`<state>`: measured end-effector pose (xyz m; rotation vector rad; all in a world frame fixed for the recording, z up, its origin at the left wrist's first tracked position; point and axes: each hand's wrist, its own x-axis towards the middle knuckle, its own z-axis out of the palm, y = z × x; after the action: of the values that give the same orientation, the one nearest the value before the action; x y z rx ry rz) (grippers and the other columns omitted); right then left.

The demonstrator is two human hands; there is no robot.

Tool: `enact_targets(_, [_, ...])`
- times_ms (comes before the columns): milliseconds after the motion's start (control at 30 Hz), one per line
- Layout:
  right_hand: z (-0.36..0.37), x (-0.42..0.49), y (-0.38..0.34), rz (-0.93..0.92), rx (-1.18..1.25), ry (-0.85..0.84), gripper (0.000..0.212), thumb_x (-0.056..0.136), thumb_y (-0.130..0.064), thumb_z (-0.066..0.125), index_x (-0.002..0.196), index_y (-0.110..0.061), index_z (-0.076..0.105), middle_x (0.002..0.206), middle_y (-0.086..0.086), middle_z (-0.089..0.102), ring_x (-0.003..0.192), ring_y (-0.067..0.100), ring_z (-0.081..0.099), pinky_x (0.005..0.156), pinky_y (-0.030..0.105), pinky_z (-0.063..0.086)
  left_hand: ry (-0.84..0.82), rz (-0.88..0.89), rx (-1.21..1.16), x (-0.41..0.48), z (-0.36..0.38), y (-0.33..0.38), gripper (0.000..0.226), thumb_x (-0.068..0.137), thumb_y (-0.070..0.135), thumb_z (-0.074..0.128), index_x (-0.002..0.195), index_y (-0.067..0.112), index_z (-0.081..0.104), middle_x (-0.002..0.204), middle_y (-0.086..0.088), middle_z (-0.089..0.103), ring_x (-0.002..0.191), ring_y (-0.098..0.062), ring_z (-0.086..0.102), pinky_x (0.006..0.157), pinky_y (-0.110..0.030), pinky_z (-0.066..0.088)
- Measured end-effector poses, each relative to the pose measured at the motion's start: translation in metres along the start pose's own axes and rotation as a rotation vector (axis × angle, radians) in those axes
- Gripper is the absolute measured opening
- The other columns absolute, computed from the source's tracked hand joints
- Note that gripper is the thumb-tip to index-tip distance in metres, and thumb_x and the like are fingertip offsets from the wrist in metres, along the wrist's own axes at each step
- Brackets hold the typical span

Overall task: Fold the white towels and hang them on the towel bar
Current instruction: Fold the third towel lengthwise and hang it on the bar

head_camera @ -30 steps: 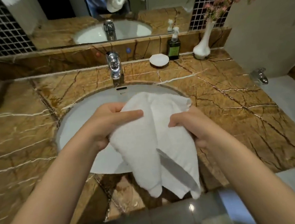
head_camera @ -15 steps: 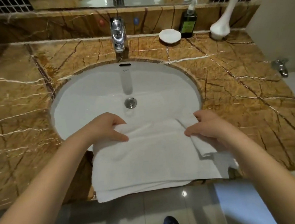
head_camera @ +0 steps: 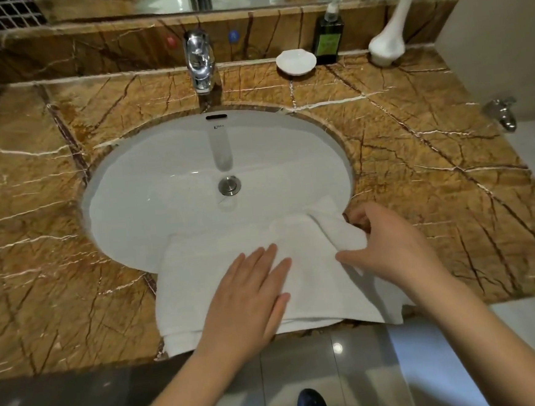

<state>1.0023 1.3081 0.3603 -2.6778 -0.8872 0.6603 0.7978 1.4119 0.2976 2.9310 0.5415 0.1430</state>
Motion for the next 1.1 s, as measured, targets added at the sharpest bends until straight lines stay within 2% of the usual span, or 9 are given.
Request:
enact_targets(133, [-0.015, -0.007, -0.006, 0.005, 0.096, 0.001, 0.018, 0.073, -0.018, 0.063, 0.088, -0.026, 0.060, 0.085, -0.005, 0.064, 0.072, 0.016, 0.061, 0.060, 0.033, 0.052, -0.047, -0.028, -0.118, 0.006, -0.005, 0.010, 0.049, 0.093, 0.041, 0.036, 0.131, 0.016, 0.055, 0.141, -0.009, 0.049, 0.129, -0.026, 0.049, 0.111, -0.043, 0.028])
enact_targets(233, [-0.023, -0.016, -0.027, 0.009, 0.325, -0.048, 0.008, 0.074, -0.013, 0.065, 0.080, -0.019, 0.065, 0.073, 0.000, 0.066, 0.063, 0.019, 0.064, 0.055, 0.034, 0.051, -0.032, -0.185, -0.590, 0.011, -0.016, 0.018, 0.057, 0.087, 0.059, 0.033, 0.129, 0.028, 0.056, 0.142, 0.009, 0.046, 0.133, -0.008, 0.038, 0.115, -0.026, 0.019])
enact_targets(300, [-0.021, -0.027, -0.050, -0.006, 0.548, -0.178, 0.004, 0.077, -0.009, 0.065, 0.079, -0.011, 0.068, 0.068, 0.002, 0.065, 0.052, 0.016, 0.060, 0.047, 0.029, 0.047, 0.002, -0.309, -1.013, 0.020, -0.031, 0.021, 0.044, 0.080, 0.062, 0.038, 0.111, 0.043, 0.062, 0.122, 0.023, 0.059, 0.119, 0.003, 0.049, 0.104, -0.017, 0.033])
enact_targets(467, [0.001, -0.044, -0.088, -0.081, 0.976, -0.418, 0.021, 0.088, -0.006, 0.050, 0.087, 0.001, 0.070, 0.073, 0.016, 0.067, 0.065, 0.016, 0.062, 0.061, 0.026, 0.049, 0.055, -0.597, -1.633, 0.021, -0.046, 0.009, 0.058, 0.062, 0.050, 0.075, 0.113, 0.024, 0.063, 0.107, -0.003, 0.071, 0.102, -0.021, 0.067, 0.083, -0.034, 0.053])
enact_targets(567, [0.012, -0.032, -0.080, -0.072, 0.989, -0.194, 0.030, 0.089, 0.000, 0.045, 0.095, -0.009, 0.074, 0.072, 0.004, 0.072, 0.063, 0.012, 0.065, 0.060, 0.024, 0.052, 0.042, -0.642, -1.660, 0.010, -0.048, -0.009, 0.065, 0.051, 0.027, 0.079, 0.114, 0.025, 0.061, 0.105, -0.002, 0.072, 0.098, -0.021, 0.068, 0.074, -0.031, 0.055])
enact_targets(667, [0.035, -0.023, -0.068, -0.248, 0.588, 0.163, 0.030, 0.093, -0.007, 0.047, 0.112, -0.020, 0.065, 0.107, -0.006, 0.068, 0.099, 0.008, 0.062, 0.088, 0.025, 0.046, 0.062, -0.721, -1.555, -0.004, -0.052, -0.038, 0.059, 0.043, 0.026, 0.072, 0.101, 0.033, 0.065, 0.097, 0.007, 0.073, 0.090, -0.015, 0.070, 0.065, -0.024, 0.053])
enact_targets(767, [0.072, -0.023, -0.055, -0.386, 0.103, 0.050, 0.042, 0.102, -0.030, 0.033, 0.143, -0.028, 0.037, 0.148, -0.008, 0.038, 0.139, 0.007, 0.028, 0.116, 0.032, 0.015, 0.068, -0.739, -1.545, -0.022, -0.063, -0.073, 0.049, 0.050, 0.013, 0.066, 0.099, 0.020, 0.068, 0.089, -0.004, 0.072, 0.079, -0.020, 0.069, 0.059, -0.024, 0.052])
enact_targets(867, [0.097, -0.032, -0.046, -0.361, -0.295, 0.058, 0.056, 0.098, -0.048, 0.002, 0.151, -0.035, 0.014, 0.160, -0.008, 0.013, 0.147, 0.011, -0.002, 0.117, 0.044, -0.009, 0.047, -0.732, -1.505, -0.044, -0.077, -0.104, 0.038, 0.058, 0.006, 0.059, 0.093, 0.014, 0.070, 0.083, -0.010, 0.070, 0.073, -0.022, 0.066, 0.059, -0.025, 0.050])
enact_targets(1100, [0.106, -0.046, -0.035, -0.229, -0.281, 0.152, 0.060, 0.092, -0.056, 0.006, 0.150, -0.040, 0.017, 0.160, -0.005, 0.014, 0.148, 0.018, -0.002, 0.116, 0.051, 0.000, 0.016, -0.771, -1.103, -0.079, -0.084, -0.151, 0.043, 0.055, 0.018, 0.059, 0.097, 0.026, 0.065, 0.092, 0.004, 0.070, 0.082, -0.008, 0.065, 0.066, -0.021, 0.046])
